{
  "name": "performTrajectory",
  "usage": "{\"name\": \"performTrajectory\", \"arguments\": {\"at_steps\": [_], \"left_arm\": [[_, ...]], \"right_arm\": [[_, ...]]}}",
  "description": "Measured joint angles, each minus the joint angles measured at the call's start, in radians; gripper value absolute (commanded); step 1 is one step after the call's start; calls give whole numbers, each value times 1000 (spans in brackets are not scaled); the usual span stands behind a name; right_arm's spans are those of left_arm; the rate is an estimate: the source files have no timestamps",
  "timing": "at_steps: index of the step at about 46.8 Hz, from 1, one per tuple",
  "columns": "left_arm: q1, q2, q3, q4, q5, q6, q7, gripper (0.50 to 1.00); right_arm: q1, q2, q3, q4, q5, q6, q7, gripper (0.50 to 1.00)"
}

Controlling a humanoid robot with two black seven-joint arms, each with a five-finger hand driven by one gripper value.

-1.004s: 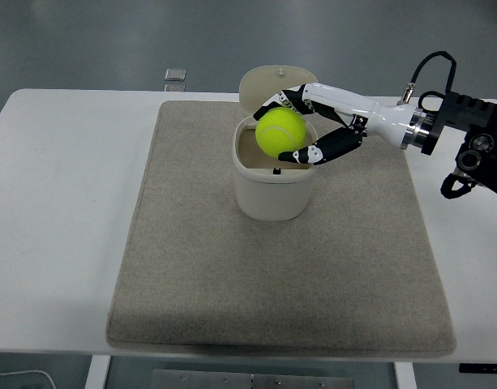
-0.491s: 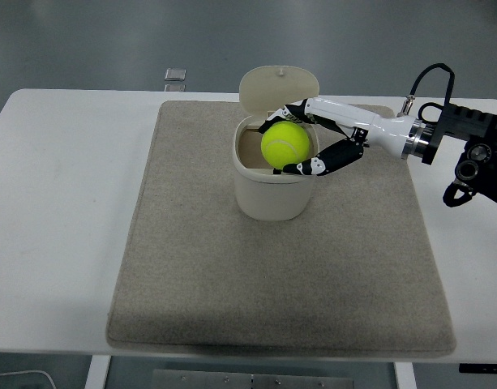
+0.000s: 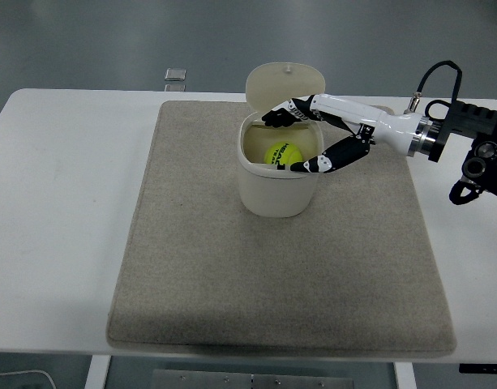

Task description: Pick up the tennis ball and place it in the box.

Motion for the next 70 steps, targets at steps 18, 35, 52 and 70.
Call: {"name": "performTrajectory", "arguments": {"at_steps": [18,35,52,70], "left_arm": [[0,0,0,0,0,-1,-1,992],[0,0,0,0,0,0,-1,992],[0,0,0,0,0,0,0,992],[0,0,0,0,0,0,0,992]], "right_arm": [[-10,-149,-1,21,338,255,0,858],[-67,-188,-4,-91,624,244,-50,856],[-72,-150,-19,-226,952,129,-145,856],[-71,-55,-20,-296,1135,88,-292,856]]}}
